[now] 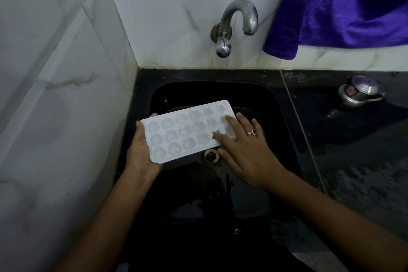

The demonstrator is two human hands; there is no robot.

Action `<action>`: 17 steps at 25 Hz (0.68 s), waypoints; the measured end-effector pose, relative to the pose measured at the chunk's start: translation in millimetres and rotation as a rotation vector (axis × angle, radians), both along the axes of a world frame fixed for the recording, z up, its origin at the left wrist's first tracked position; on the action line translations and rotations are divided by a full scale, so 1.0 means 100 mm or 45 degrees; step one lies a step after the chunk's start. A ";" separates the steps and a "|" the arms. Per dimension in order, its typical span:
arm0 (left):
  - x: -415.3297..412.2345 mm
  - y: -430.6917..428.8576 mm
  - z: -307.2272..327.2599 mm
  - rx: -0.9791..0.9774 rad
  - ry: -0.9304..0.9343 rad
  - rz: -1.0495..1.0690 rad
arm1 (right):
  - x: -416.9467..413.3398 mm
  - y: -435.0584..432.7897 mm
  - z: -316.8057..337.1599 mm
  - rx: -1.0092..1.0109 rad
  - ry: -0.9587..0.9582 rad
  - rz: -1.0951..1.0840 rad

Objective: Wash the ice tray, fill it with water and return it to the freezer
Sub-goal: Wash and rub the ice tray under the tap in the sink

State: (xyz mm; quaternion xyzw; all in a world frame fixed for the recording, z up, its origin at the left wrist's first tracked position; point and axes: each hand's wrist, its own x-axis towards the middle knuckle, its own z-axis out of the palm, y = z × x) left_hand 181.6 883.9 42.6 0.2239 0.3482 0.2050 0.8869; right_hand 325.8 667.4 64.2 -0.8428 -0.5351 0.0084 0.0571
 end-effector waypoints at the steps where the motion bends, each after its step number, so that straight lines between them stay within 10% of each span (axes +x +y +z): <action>1: 0.00 0.00 -0.02 -0.004 0.002 -0.008 | 0.02 0.01 0.03 0.017 0.011 -0.030; 17: -0.06 0.10 -0.24 -0.014 0.062 0.063 | 0.00 0.00 0.07 0.110 0.123 -0.121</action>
